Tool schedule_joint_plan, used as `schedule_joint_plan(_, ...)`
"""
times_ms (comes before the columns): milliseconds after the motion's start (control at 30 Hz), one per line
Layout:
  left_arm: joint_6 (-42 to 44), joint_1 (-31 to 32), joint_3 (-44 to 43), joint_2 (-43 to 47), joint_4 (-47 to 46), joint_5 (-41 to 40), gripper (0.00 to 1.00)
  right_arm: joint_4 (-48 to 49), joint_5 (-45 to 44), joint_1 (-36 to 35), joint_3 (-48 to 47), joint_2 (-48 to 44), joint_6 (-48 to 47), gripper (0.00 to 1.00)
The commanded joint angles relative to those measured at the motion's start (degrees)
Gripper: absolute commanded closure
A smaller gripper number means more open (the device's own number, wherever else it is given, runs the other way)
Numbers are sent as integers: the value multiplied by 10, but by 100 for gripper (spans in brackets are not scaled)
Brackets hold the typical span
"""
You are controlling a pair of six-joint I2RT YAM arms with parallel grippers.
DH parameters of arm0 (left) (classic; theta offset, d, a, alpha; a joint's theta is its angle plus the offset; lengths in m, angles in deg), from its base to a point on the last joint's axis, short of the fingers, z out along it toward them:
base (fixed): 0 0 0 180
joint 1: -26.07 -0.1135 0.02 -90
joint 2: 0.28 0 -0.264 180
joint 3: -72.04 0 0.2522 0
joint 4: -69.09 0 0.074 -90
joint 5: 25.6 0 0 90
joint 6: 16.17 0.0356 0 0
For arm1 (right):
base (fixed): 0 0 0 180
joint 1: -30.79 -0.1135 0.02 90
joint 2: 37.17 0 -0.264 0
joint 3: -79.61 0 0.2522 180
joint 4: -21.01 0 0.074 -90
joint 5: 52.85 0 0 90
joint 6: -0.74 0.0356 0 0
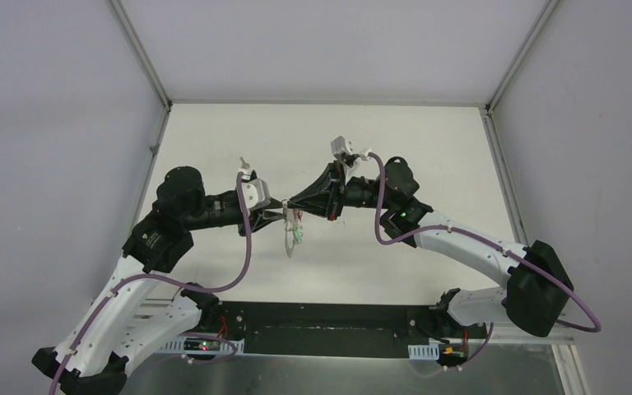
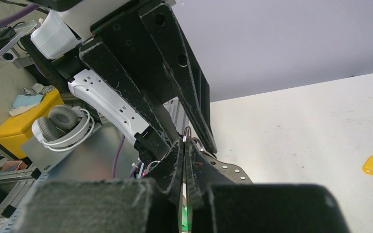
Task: Put the keys on the keyring
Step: Adjust the key on the keyring.
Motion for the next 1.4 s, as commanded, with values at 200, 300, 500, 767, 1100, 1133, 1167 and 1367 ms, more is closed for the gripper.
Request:
schedule_joint_plan(200,-16,-7,7,9,-57,28,96,34,3,3,-20,-16,0,100)
schedule_joint_plan(300,-17,-7,14,12,-56,32,100,34,0,5,-23,-15,-1,100)
schedule_joint_plan(500,-20,-7,36,22,-56,45,100,35,-2,4,-28,-13,-3,100)
schedule_joint_plan(767,-19,-6,49,27,-63,67,99,35,0,4,-28,-12,-4,100)
schedule_joint_plan(1100,-79,-6,77,15,-183,79,97,42,-2,4,-22,-10,1,100)
schedule_joint_plan(1133,-93,-5,87,16,-208,83,96,43,-3,5,-21,-11,1,100)
schedule_joint_plan(1167,-105,-6,95,19,-226,84,93,44,-3,5,-20,-11,0,100)
schedule_joint_plan(1367,-115,-6,120,53,-201,35,59,36,-8,16,-6,-24,-6,100)
